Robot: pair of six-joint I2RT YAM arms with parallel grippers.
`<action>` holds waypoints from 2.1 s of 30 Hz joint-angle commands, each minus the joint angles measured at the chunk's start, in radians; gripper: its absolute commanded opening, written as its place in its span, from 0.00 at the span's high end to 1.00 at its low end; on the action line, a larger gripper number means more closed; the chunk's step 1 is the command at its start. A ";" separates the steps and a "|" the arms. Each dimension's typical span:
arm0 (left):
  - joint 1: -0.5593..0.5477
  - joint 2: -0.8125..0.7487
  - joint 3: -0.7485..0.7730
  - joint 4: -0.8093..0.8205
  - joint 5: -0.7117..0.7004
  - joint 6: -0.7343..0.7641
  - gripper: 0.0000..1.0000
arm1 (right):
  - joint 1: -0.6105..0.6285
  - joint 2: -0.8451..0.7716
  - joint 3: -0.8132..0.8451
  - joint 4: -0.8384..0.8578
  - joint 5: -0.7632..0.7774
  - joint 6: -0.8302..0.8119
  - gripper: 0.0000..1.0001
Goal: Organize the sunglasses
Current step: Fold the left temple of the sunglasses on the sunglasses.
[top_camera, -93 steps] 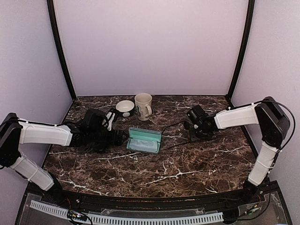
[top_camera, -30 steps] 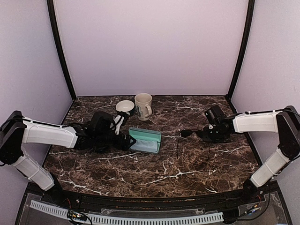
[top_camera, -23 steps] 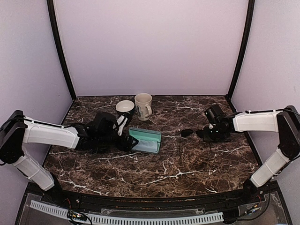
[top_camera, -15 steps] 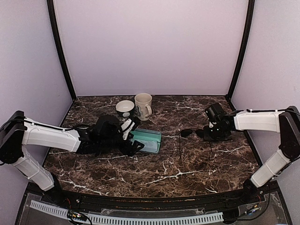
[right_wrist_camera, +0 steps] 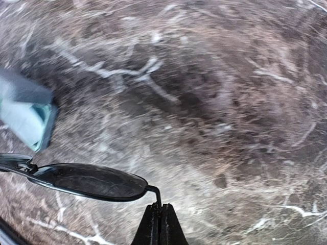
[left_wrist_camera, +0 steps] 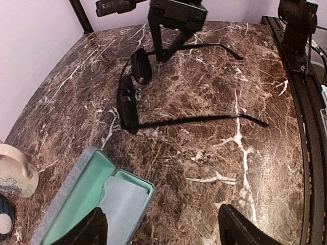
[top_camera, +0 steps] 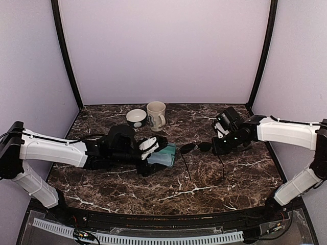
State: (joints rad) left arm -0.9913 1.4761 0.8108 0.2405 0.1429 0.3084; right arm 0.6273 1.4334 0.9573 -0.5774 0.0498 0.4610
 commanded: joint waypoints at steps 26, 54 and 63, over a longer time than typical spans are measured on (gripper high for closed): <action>-0.007 0.127 0.221 -0.141 0.155 -0.052 0.16 | 0.180 -0.010 0.069 0.052 -0.072 0.038 1.00; -0.006 0.231 0.297 -0.075 -0.141 -0.233 0.17 | 0.211 -0.001 0.071 0.068 -0.086 0.051 1.00; -0.006 0.161 0.212 -0.058 0.072 -0.107 0.12 | 0.211 0.027 0.087 0.046 -0.088 0.046 1.00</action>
State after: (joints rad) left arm -0.9932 1.7050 1.0710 0.1596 0.1097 0.1261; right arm 0.8272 1.4517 1.0061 -0.5465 -0.0284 0.5083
